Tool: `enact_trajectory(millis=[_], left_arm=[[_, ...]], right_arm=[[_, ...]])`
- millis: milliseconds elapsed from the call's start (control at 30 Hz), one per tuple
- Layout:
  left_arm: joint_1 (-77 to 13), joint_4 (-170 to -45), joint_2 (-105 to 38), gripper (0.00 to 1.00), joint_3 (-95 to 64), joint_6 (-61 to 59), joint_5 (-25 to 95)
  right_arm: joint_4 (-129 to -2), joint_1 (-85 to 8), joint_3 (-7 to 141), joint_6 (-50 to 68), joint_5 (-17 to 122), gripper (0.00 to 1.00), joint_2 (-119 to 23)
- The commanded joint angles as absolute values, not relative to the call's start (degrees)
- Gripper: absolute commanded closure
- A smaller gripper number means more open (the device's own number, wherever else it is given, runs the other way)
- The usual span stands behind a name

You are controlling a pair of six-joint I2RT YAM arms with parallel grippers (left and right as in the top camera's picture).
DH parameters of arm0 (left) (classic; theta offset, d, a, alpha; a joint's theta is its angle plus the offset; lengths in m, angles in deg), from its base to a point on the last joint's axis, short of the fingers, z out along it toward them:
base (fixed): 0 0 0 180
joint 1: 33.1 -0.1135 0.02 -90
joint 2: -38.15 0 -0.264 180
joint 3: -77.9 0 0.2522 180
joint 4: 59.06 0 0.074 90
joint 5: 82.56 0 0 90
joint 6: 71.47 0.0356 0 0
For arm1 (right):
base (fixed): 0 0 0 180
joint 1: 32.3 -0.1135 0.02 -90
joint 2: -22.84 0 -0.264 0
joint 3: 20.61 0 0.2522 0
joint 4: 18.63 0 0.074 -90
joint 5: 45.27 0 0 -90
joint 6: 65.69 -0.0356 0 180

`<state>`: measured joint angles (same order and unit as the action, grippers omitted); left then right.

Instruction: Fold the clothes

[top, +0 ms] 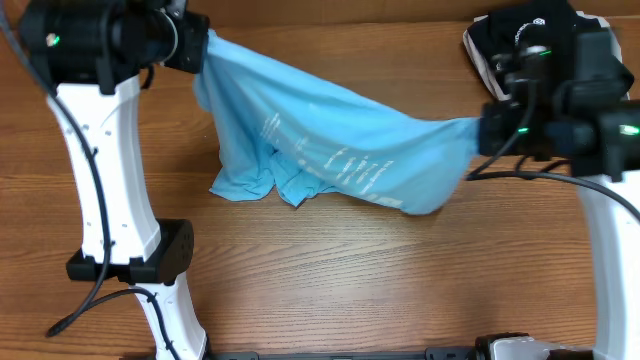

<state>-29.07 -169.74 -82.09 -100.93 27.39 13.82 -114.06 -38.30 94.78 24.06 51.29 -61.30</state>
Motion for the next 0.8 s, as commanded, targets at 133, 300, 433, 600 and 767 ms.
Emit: enact_trajectory(millis=[133,300,433,600,767], left_arm=[[-25.8,-169.6,-82.4,0.96,-85.5,25.8,18.8],[-22.4,-169.0,-82.5,0.93,-73.0,25.9,19.3],[-20.6,-166.4,-82.5,0.93,-62.0,26.2,19.3],[-20.0,-159.4,-82.5,0.93,-49.2,25.0,19.4],[-20.0,-147.9,-82.5,0.96,-41.0,24.2,21.1]], right_arm=[[-106.5,-38.4,82.7,17.1,50.3,0.96,-61.2],[-105.6,-35.4,82.0,13.1,50.3,0.96,-62.1],[-105.1,-33.7,82.0,12.2,50.4,0.96,-62.2],[-105.0,-32.9,82.0,12.3,50.3,0.96,-62.2],[-104.0,-32.9,82.0,12.3,50.3,0.96,-62.2]])
